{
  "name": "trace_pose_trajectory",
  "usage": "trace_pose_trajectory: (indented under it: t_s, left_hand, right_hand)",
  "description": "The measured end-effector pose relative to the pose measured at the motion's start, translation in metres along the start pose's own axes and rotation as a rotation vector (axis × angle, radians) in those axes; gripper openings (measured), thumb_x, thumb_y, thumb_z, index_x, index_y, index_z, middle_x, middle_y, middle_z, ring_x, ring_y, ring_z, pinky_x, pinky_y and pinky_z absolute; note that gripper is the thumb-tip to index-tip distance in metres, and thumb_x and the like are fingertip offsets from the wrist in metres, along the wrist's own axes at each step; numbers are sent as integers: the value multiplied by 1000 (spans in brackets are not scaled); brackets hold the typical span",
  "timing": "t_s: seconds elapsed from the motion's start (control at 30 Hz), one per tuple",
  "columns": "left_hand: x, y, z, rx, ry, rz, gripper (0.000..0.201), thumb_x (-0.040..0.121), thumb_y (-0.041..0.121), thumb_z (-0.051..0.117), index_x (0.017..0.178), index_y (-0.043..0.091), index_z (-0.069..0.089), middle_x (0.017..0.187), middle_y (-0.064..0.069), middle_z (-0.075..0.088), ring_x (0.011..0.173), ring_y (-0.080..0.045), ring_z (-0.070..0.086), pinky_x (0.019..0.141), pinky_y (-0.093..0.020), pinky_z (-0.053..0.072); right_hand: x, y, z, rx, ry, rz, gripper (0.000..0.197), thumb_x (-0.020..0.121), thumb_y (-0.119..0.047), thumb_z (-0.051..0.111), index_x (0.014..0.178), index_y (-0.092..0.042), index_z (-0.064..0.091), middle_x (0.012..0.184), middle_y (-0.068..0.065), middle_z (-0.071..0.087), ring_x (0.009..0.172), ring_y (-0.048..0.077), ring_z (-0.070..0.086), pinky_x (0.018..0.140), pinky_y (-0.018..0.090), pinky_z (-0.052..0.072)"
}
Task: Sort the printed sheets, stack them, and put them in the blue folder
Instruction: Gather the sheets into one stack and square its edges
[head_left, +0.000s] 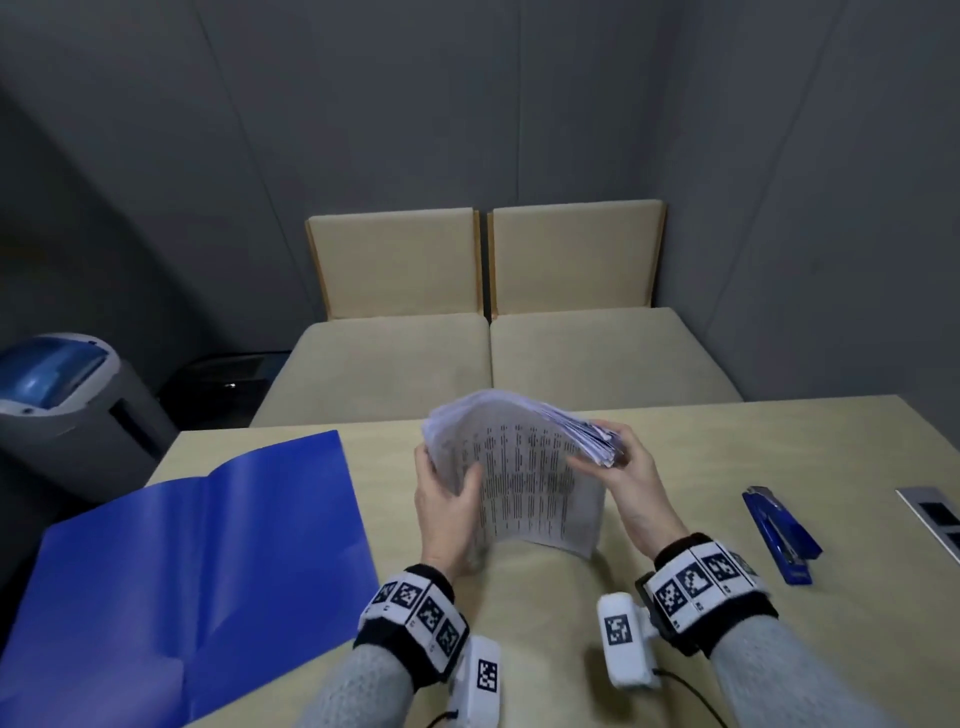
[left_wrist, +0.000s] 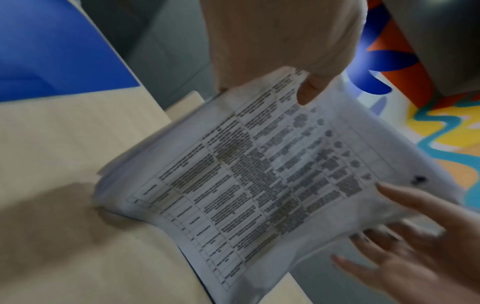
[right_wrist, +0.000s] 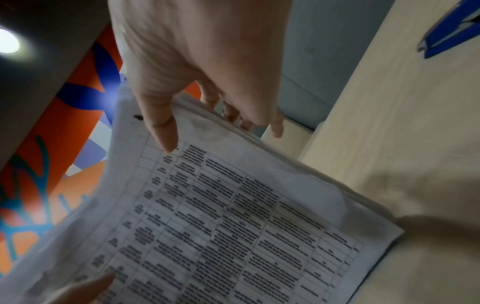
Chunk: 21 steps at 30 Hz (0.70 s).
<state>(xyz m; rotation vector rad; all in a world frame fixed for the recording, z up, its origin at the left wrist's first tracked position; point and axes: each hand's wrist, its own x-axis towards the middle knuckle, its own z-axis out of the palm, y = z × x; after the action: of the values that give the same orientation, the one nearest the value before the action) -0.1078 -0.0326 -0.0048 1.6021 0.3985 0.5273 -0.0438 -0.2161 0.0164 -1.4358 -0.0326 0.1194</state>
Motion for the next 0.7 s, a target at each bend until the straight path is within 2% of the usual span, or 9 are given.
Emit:
trace_pose_trajectory:
  t_s: [0.07,0.1,0.23,0.33,0.4,0.47,0.57,0.63,0.7]
  left_hand:
    - [6,-8,-4,-9,22,-66,35,85,6,62,110,22,44,100,6,61,95,-11,61,86,-43,53]
    - [8,-10,-4,-18,9,-91,35,84,5,62,109,24,45,102,4,61,97,-14,61,86,-43,53]
    - [14,-16,-1,-46,-33,-125,35,87,4,59,114,24,51,109,-1,64,105,-20,61,89,-40,53]
    - [14,-17,-1,5,-55,-99,29,93,9,54,116,28,53,105,5,65,101,-11,62,90,-40,52]
    - [17,-9,-2,98,-115,-16,31,94,7,50,111,32,53,101,5,66,96,-12,62,84,-39,54]
    - [25,7,-3,253,-201,122,28,91,1,46,107,22,54,93,0,65,86,-18,61,73,-40,51]
    - [41,37,3,587,-297,419,14,86,-3,47,94,8,47,80,-4,58,74,-29,53,61,-37,36]
    - [43,54,14,809,-378,600,15,85,1,48,91,14,41,79,-2,54,74,-28,49,62,-34,28]
    - [39,63,24,934,-427,693,19,86,5,46,90,21,36,79,3,48,73,-22,42,63,-31,24]
  right_hand:
    - [-1,1,-2,61,73,-17,36,80,3,67,112,-6,54,101,3,64,96,17,59,72,10,48]
    - [0,1,-1,66,84,-18,30,84,0,63,112,-7,54,100,1,64,97,15,58,72,12,47]
    - [2,2,9,40,44,47,27,95,-17,52,122,-20,55,111,0,67,102,16,64,85,32,52]
    - [5,4,3,-20,16,72,30,94,-21,54,123,-24,53,120,4,64,109,19,62,95,42,50]
    - [9,-2,-8,-166,73,-13,37,88,-16,62,121,-26,48,128,4,57,112,17,57,98,40,48]
    - [15,-18,-19,-526,148,-193,59,80,-18,72,128,-29,39,133,-4,43,118,12,42,103,37,38]
    - [15,-53,-15,-991,-23,-353,75,72,-32,76,134,-36,35,127,-14,44,118,10,36,106,44,23]
    - [16,-64,-9,-915,-159,-287,56,71,-25,75,120,-36,51,109,-16,62,106,9,53,104,45,30]
    - [14,-64,-7,-639,-196,-184,30,72,-11,72,99,-26,69,92,-8,73,91,10,65,88,37,46]
